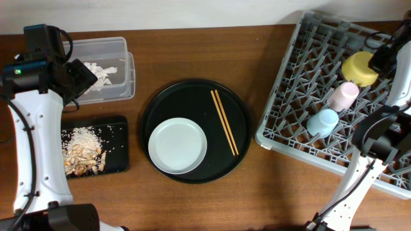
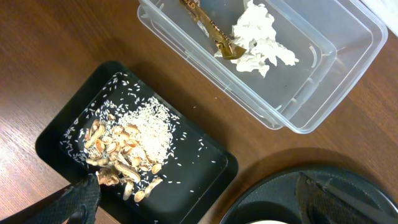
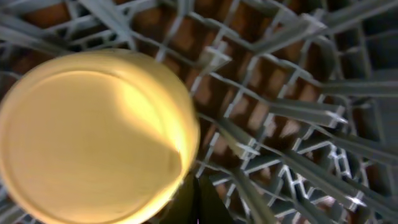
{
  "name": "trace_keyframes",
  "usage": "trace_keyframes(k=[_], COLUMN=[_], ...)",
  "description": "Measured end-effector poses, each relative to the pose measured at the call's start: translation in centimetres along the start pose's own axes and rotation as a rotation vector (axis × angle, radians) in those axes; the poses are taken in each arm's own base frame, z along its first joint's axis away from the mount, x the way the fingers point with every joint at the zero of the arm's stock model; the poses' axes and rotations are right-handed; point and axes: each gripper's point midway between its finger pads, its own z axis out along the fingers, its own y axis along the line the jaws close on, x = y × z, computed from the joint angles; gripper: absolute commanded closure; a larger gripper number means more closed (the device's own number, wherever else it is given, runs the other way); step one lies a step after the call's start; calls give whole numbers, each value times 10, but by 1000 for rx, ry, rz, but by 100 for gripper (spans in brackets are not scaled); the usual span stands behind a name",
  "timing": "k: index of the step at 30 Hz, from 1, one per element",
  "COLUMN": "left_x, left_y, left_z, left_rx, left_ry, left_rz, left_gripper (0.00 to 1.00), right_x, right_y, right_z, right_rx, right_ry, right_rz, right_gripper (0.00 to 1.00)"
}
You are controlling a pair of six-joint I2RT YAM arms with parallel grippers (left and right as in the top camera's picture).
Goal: Sort waste into correct bins and load items into the dishwasher rack
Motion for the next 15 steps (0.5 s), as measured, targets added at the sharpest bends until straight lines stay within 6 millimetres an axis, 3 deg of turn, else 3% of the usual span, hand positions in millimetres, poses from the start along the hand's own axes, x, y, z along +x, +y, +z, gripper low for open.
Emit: trace_keyframes(k=[2, 3, 4, 5, 8, 12, 13, 14, 15], left_x=[0, 0, 0, 0, 0, 0, 0, 0, 0], left_y=[0, 0, 0, 0, 0, 0, 0, 0, 0], left_z=[0, 0, 0, 0, 0, 0, 0, 0, 0], left_rx=[0, 0, 0, 0, 0, 0, 0, 0, 0], left_ry=[0, 0, 0, 0, -1, 0, 0, 0, 0], left_rz=[0, 0, 0, 0, 0, 0, 0, 0, 0], left_gripper=[1, 1, 1, 1, 1, 1, 1, 1, 1], right_x=[-2, -5, -10, -14, -16, 8, 25, 36, 48], right_y=[4, 10, 23, 37, 85, 150, 181, 198, 214], right_z=[-5, -10, -19, -31, -73, -111, -118, -120, -120], right_rx=[-28, -64, -139, -221, -437, -557, -579, -579, -572], right_ry=[-7, -16, -30, -46, -77, -79, -73, -67, -59], right_rz=[18, 22, 24, 17, -29, -146, -206, -241, -277], right_gripper=[95, 88, 69, 56, 37, 32, 30, 27, 10])
